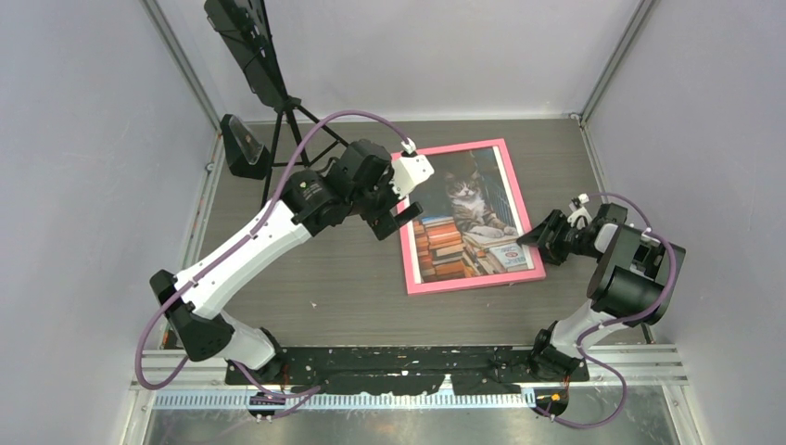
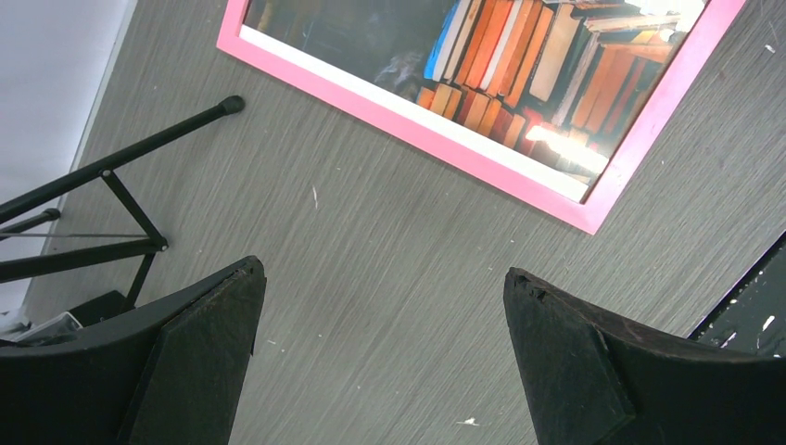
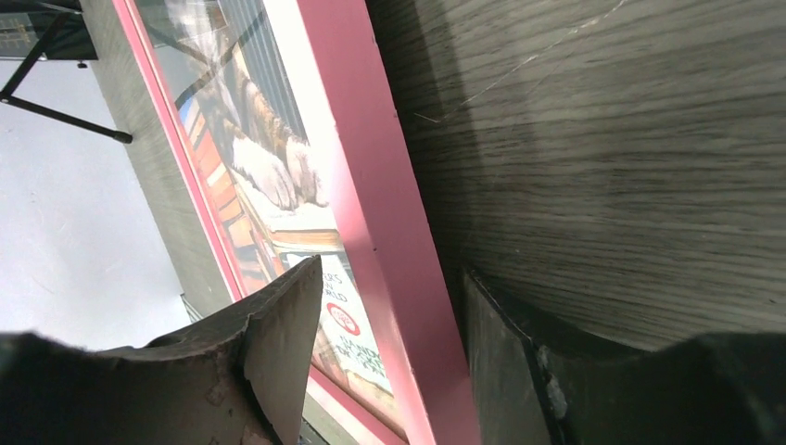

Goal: Put the photo into the frame

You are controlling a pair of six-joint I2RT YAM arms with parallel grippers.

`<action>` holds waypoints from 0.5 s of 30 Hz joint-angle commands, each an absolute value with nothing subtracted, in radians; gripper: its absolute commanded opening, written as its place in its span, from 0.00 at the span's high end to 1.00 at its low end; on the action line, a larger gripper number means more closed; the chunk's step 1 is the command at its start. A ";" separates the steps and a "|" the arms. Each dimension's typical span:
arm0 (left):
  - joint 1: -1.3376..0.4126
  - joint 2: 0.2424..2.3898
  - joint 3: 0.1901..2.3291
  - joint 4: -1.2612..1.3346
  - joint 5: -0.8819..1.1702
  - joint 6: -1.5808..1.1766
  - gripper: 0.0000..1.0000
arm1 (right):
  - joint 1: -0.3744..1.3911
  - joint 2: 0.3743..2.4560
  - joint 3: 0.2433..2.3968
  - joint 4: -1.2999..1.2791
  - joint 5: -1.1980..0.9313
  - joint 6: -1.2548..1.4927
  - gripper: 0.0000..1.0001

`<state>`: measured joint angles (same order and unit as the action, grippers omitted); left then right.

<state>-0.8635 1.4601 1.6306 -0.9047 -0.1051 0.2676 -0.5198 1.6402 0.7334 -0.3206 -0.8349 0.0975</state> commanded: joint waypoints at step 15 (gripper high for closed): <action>-0.861 1.475 1.686 -0.911 -0.123 0.266 0.00 | -0.505 1.571 0.754 -0.415 -0.639 0.051 0.35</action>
